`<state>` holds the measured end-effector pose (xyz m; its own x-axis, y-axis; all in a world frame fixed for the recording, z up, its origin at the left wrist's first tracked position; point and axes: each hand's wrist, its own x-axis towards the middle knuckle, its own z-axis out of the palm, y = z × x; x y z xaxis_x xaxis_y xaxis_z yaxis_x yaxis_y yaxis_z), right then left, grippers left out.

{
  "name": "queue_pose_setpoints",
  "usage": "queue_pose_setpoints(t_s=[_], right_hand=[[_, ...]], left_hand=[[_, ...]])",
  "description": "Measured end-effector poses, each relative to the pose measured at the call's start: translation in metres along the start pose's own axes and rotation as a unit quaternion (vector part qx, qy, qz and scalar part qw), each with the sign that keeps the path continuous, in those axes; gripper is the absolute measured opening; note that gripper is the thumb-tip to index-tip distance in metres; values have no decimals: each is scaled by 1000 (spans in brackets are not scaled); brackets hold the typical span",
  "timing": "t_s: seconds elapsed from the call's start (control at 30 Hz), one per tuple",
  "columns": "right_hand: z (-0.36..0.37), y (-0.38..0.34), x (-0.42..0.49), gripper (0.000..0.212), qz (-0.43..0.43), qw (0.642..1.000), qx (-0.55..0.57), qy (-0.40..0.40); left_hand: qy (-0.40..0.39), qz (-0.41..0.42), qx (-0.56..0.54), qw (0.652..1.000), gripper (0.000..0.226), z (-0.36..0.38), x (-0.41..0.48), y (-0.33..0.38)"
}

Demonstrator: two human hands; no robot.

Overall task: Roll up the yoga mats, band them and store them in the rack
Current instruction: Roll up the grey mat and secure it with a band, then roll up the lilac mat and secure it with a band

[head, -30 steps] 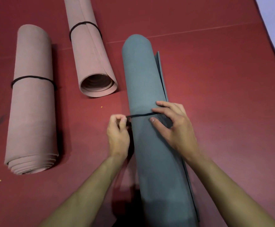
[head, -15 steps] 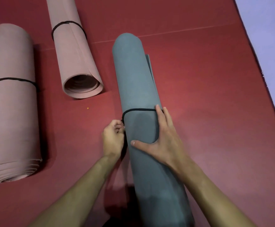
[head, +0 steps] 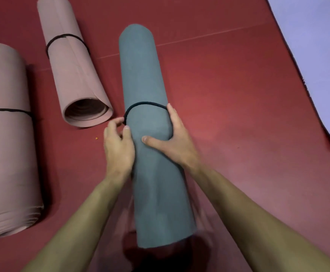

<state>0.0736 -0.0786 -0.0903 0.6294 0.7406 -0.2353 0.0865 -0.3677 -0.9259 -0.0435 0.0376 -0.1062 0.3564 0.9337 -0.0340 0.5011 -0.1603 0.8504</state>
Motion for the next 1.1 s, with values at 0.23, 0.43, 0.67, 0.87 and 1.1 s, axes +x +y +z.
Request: queue_pose_setpoints(t_s=[0.23,0.43,0.67,0.87,1.1], right_hand=[[11,6,3,106,-30,998,-60,-21],[-29,27,-37,85,-22,994,-89,59],[-108,61,-123,31,12,984,-92,152],[-158,110,-225,45,164,953,-114,228],[-194,154,-283,33,117,939,-157,284]], left_hand=[[-104,186,137,967,51,7,-24,27],[-167,246,248,922,61,35,-50,59],[-258,390,176,866,49,119,-148,108],[-397,433,130,799,63,176,-269,124],[-500,406,121,755,76,199,-322,120]])
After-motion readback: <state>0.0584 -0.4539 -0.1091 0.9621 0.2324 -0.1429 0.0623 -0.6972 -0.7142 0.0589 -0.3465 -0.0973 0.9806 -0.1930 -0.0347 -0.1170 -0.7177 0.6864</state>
